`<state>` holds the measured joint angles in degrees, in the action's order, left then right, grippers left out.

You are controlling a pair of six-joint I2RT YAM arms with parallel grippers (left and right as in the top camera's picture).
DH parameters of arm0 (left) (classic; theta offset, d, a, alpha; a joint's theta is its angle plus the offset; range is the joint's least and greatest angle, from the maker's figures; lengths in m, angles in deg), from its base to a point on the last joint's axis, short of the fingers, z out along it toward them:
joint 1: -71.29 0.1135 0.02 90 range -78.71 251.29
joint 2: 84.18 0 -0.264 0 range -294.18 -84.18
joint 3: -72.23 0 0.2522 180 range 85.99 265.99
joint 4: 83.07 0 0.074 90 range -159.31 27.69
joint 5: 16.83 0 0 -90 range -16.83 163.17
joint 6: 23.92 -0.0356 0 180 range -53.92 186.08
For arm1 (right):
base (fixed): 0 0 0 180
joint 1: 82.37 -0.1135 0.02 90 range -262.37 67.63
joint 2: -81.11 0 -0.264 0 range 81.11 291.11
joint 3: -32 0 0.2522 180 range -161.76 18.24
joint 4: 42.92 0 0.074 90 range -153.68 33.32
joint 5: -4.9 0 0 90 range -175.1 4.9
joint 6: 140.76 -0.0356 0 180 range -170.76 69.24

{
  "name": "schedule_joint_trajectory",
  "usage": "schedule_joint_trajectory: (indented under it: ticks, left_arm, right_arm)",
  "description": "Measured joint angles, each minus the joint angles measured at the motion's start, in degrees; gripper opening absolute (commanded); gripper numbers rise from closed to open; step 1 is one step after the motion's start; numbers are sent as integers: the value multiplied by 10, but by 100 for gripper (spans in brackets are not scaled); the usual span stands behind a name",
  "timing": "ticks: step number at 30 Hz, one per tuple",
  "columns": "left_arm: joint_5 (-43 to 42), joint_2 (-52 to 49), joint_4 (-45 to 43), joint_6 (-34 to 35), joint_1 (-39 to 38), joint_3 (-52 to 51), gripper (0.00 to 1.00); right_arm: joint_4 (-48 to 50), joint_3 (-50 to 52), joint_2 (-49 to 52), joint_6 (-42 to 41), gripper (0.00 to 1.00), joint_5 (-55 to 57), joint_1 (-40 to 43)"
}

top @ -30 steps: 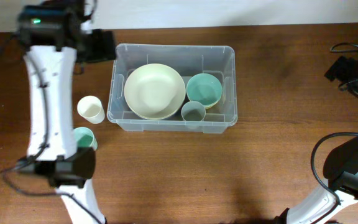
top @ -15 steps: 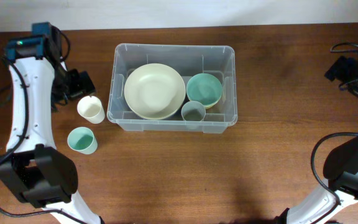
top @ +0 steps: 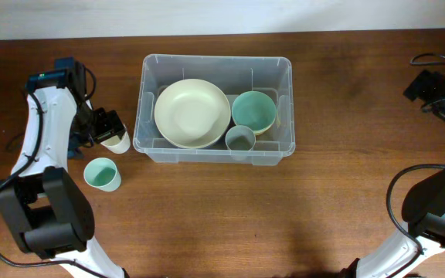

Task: Pack container
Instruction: 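Grip the cream cup with the left gripper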

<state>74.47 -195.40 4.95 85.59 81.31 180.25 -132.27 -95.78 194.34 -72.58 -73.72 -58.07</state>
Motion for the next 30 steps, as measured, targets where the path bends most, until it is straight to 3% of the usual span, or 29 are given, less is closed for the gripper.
schedule_joint_trajectory:
  ticks: [18,22,26,28,30]
  left_arm:
    - [0,-33,-94,0,26,-23,90]
    - [0,-44,-99,-1,26,-23,52]
    - [0,-46,-106,1,26,-24,28]
    - [0,-46,-112,2,26,-24,2]
    - [0,-46,-118,1,26,-24,1]
  right_arm:
    - [0,0,0,0,99,0,0]
    - [0,0,0,0,99,0,0]
    - [0,0,0,0,99,0,0]
    - [0,0,0,0,99,0,0]
    - [0,0,0,0,99,0,0]
